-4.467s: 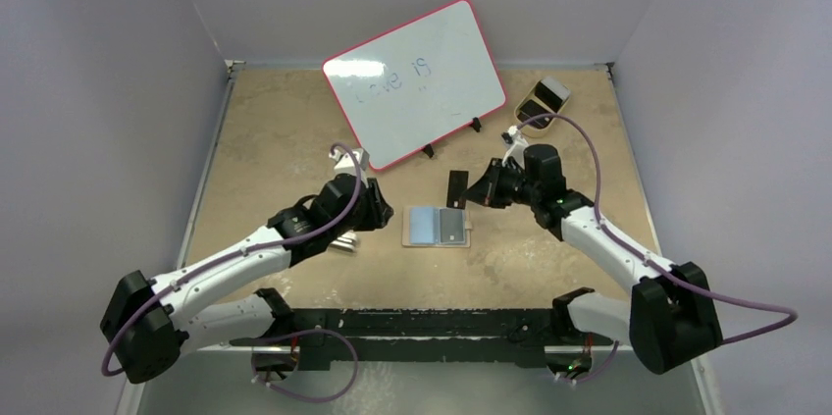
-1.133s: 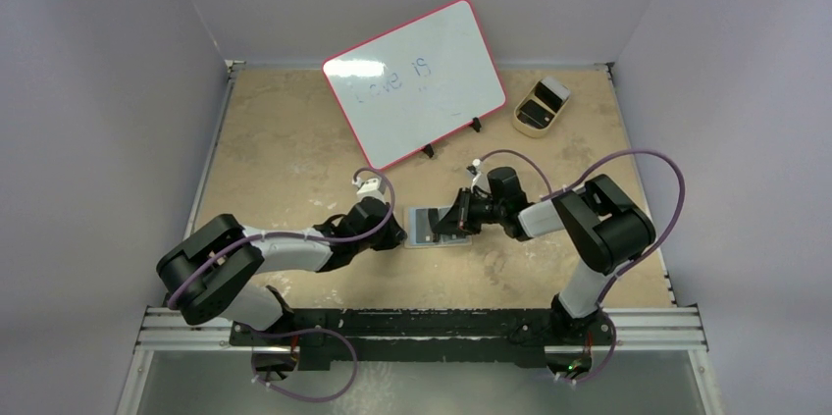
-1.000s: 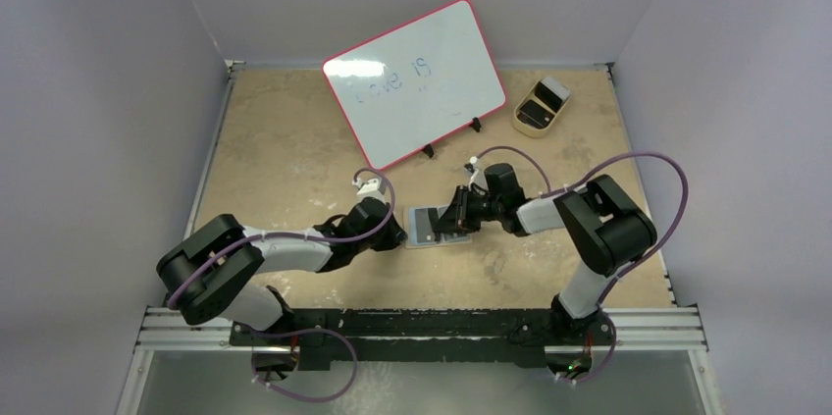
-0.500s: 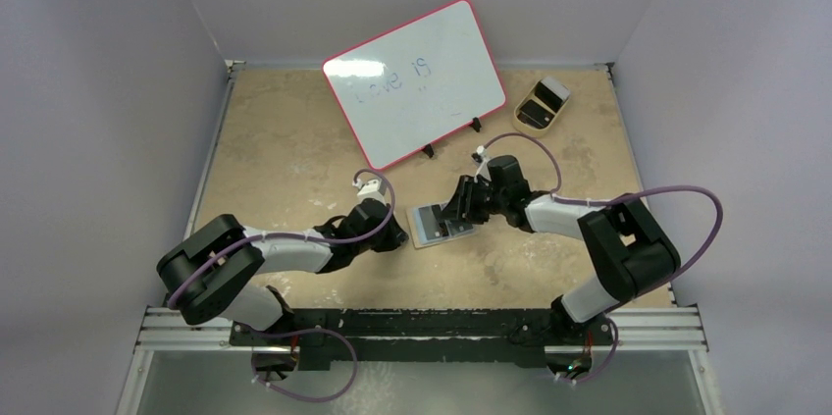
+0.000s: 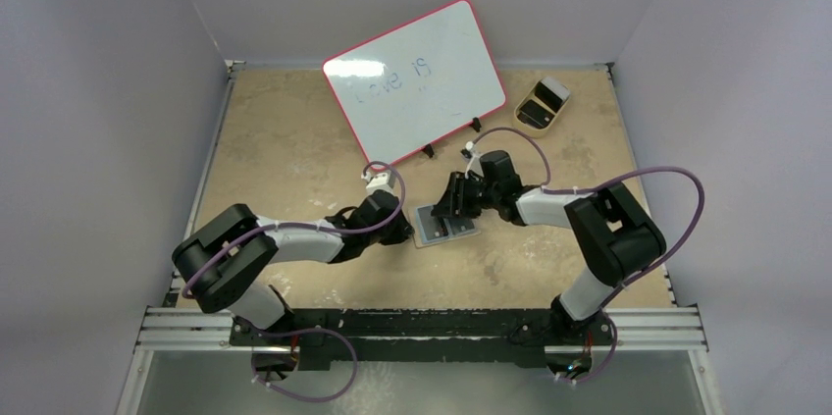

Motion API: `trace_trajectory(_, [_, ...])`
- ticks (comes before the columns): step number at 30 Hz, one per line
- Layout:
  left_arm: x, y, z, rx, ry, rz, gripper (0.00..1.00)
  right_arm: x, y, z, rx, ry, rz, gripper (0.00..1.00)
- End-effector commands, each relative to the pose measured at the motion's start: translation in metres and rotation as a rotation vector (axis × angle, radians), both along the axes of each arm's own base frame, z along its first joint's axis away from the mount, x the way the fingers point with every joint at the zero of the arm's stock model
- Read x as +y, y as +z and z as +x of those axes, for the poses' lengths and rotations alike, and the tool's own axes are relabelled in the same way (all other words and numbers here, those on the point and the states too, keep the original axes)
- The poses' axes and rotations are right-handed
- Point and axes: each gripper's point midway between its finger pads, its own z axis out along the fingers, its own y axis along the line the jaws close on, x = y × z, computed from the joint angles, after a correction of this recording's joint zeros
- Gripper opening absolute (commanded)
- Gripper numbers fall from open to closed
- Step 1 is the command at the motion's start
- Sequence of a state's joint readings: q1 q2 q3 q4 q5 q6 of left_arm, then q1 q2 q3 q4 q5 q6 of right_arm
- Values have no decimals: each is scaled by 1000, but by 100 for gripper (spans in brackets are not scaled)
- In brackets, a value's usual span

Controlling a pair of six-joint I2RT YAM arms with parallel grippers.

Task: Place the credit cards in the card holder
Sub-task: Insert the credit card into the card holder.

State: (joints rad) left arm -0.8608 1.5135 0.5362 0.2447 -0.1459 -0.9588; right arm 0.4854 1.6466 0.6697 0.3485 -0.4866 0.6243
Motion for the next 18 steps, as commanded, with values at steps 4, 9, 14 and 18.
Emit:
trace_trajectory(4, [-16, 5, 11, -23, -14, -16, 0, 31, 14, -19, -29, 131, 100, 42])
trace_trajectory(9, [-14, 6, 11, -24, -8, -9, 0, 40, 20, -26, -18, 161, 135, 36])
trace_trajectory(14, [-3, 11, 7, -27, 18, -3, 0, 22, 30, -21, -30, 84, 32, 41])
trace_trajectory(18, [3, 25, 6, -47, 36, -15, 1, -1, 44, -3, -98, -15, -98, 48])
